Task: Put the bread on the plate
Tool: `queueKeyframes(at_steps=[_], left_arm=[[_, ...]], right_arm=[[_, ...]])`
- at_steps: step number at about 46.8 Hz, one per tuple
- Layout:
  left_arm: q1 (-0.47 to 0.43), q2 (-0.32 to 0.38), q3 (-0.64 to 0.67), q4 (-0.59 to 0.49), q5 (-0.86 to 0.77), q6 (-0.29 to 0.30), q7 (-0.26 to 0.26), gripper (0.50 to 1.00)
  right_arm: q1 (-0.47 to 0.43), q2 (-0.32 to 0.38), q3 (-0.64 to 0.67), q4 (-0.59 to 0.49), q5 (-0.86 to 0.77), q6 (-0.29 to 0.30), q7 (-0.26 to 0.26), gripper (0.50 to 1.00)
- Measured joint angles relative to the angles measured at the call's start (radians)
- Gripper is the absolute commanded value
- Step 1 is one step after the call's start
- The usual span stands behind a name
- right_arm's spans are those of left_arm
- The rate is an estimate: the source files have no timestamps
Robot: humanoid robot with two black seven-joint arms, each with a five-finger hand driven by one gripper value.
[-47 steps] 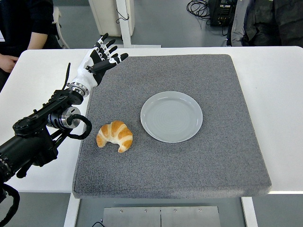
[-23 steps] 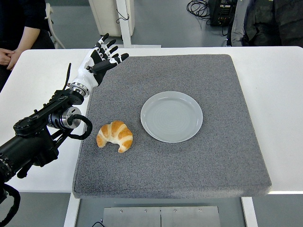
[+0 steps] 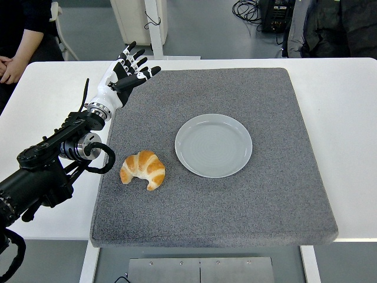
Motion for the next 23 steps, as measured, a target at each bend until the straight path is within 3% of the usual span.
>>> queueKeyframes(at_steps=[23], left_arm=[[-0.001, 0.009, 0.004, -0.012, 0.002, 0.005, 0.014, 0.911]], right_arm=[[0.000, 0.000, 0.000, 0.000, 0.000, 0.000, 0.000, 1.000]])
